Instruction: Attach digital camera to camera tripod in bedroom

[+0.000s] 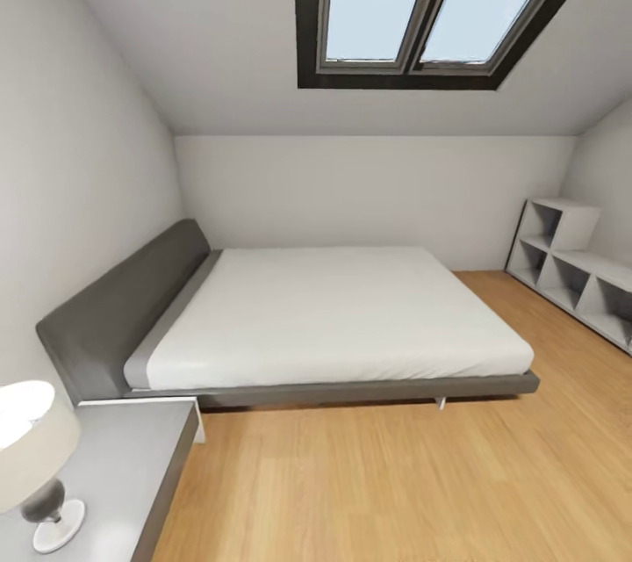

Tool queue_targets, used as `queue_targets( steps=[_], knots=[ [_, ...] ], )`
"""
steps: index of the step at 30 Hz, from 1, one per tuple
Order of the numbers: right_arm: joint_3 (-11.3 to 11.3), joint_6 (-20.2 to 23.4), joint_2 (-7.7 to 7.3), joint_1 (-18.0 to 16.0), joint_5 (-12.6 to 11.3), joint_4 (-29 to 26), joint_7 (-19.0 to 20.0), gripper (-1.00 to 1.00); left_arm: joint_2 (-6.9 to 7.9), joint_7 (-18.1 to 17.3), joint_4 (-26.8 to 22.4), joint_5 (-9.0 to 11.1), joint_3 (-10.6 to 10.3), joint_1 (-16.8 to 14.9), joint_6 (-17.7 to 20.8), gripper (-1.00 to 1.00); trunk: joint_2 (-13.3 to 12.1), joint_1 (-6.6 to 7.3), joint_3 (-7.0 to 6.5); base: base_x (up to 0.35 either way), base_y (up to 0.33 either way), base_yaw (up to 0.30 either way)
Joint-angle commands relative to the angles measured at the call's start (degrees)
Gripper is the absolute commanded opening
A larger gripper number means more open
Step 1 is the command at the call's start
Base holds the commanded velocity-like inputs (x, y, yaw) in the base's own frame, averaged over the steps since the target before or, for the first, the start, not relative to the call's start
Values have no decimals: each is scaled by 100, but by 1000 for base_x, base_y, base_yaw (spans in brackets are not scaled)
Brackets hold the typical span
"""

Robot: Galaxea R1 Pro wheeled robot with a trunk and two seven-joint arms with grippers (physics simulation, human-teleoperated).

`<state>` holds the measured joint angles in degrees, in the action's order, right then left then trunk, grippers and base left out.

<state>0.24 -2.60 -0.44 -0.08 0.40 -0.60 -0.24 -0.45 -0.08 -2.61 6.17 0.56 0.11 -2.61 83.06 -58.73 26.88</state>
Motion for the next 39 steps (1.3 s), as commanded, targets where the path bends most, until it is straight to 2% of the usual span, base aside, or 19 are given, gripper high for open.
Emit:
queue_targets(
  steps=[1,12,19,26,39],
  knots=[
    [2,-13,0,-1,4,-1,-2,100,0,-1,-4,58,0,1,-12,100,2,0,4,0,0,-262],
    [2,-13,0,-1,4,-1,-2,100,1,-1,-9,107,-2,1,-12,100,2,0,4,0,0,-262],
    [2,-13,-7,-1,4,-1,-1,100,8,-1,-11,315,-5,2,-12,100,2,0,4,0,0,-262],
    [2,-16,-9,-1,4,-1,-1,100,10,-1,-10,420,-11,2,-8,100,2,0,4,0,0,-262],
    [2,-13,-9,-1,4,-1,5,100,10,-3,-8,432,-12,2,-8,100,2,0,4,0,0,-262]
  ],
)
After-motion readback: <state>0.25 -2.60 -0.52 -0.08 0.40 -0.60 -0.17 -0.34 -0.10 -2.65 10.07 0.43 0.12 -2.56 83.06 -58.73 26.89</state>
